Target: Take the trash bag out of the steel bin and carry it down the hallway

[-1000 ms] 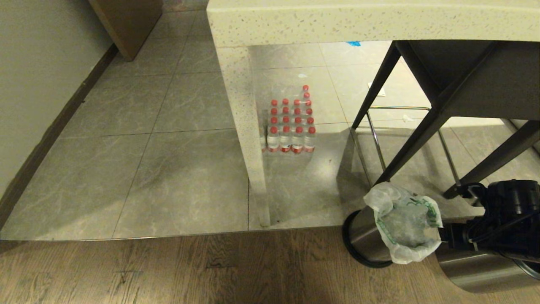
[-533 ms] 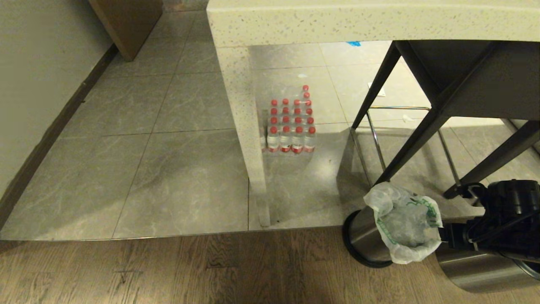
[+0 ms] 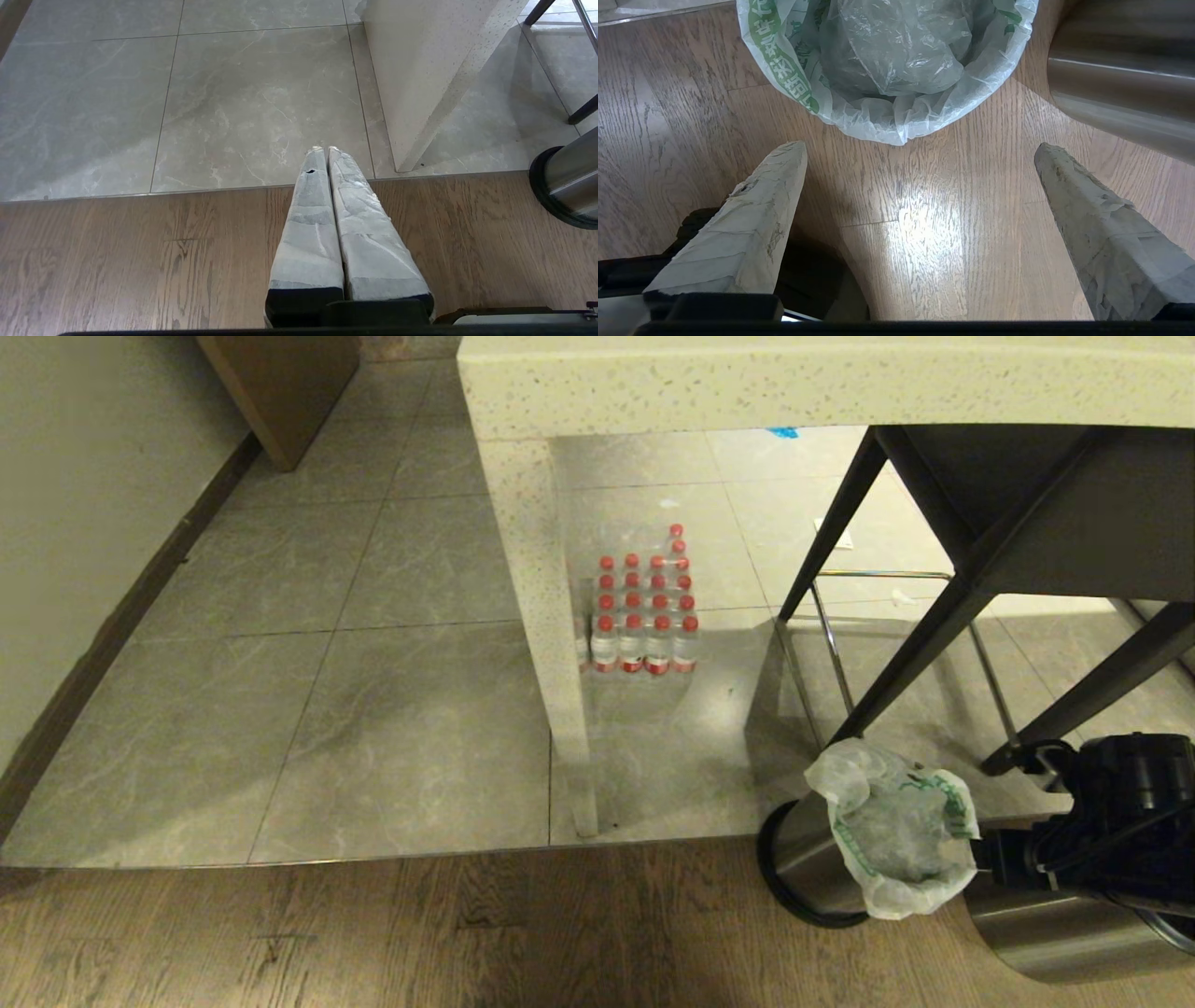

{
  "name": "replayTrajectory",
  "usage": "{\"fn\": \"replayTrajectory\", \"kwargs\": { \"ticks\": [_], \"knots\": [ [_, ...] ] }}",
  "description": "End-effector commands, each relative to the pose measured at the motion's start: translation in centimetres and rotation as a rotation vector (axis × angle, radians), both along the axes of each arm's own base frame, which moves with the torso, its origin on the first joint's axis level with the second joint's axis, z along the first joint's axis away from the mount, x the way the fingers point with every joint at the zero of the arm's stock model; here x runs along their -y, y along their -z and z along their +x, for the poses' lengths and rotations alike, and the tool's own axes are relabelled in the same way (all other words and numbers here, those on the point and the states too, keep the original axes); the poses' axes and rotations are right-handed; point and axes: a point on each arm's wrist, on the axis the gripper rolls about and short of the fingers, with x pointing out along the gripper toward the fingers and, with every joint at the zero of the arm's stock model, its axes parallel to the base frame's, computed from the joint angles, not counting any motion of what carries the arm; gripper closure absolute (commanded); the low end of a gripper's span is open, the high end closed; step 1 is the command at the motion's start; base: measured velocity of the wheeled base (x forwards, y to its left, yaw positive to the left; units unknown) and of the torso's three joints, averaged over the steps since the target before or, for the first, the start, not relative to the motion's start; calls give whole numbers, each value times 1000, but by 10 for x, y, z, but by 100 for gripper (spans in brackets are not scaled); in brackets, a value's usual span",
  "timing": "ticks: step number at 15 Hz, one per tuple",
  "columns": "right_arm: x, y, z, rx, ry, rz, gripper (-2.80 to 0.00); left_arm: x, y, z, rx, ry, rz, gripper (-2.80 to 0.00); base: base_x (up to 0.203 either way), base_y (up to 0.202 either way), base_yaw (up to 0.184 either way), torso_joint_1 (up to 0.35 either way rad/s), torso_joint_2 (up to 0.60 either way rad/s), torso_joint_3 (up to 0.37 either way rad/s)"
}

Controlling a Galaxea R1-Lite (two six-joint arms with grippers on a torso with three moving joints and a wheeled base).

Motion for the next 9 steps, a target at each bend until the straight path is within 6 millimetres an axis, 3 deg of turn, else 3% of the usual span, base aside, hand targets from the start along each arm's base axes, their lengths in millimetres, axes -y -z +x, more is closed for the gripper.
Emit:
{"fn": "replayTrajectory", "kwargs": {
  "ticks": [1, 9],
  "knots": [
    [-41, -14, -276, 754, -77, 13, -280, 0, 0, 0, 1, 0, -1, 0, 0, 0, 0, 0, 0, 0],
    [-41, -14, -276, 754, -77, 13, -280, 0, 0, 0, -1, -1, 0, 0, 0, 0, 0, 0, 0, 0]
  ]
}}
